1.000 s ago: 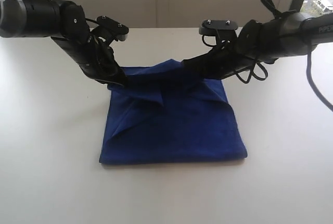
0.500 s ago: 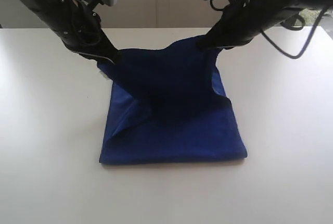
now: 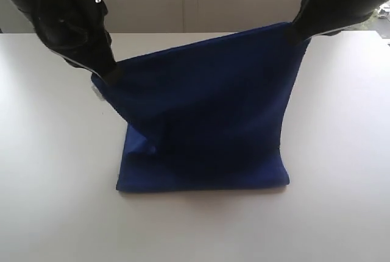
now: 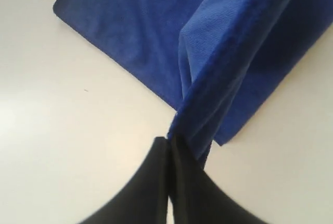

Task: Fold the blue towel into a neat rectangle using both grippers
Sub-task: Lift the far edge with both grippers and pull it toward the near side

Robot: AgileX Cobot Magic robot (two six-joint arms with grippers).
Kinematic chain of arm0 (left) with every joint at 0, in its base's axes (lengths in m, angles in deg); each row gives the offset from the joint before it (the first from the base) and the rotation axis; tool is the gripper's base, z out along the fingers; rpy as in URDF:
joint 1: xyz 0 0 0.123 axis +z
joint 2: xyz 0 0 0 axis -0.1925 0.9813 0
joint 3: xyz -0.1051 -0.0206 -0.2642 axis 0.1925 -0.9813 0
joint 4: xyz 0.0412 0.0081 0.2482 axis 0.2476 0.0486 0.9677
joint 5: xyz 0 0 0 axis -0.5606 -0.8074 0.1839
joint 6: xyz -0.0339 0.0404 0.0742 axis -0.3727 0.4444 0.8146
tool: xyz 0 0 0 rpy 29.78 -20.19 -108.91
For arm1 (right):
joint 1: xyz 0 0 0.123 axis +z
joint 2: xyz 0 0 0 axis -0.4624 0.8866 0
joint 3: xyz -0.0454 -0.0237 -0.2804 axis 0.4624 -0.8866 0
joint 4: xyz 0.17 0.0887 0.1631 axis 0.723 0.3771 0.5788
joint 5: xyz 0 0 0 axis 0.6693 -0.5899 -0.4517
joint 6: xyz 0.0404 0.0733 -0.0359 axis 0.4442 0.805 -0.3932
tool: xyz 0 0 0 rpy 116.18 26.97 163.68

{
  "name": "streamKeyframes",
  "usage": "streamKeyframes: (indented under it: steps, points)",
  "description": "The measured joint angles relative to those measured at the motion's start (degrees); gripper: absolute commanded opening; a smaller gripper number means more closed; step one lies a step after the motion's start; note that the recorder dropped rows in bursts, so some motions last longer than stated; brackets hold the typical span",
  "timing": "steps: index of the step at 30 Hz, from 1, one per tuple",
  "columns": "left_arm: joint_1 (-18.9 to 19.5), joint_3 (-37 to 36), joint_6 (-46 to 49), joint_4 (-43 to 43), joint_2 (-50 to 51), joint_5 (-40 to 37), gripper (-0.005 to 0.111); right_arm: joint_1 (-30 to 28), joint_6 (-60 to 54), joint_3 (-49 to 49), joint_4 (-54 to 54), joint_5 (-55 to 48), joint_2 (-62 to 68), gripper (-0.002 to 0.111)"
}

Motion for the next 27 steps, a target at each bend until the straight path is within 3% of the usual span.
streamKeyframes:
  steps: [13, 18, 27]
  points:
    - [-9.3, 0.0, -1.32, 1.06, -9.4, -9.75, 0.0, 3.38, -2.42, -7.85, 3.61, -7.11, -14.31, 0.0]
    - [-9.78, 0.0, -2.68, 0.52, -9.94, -10.09, 0.0, 4.48, -2.54, -9.12, 3.61, -8.41, -16.71, 0.0]
    - [-15.62, 0.0, -5.21, 0.23, -15.38, -10.09, 0.0, 4.58, -2.54, -9.12, 5.1, -10.03, -22.36, 0.0]
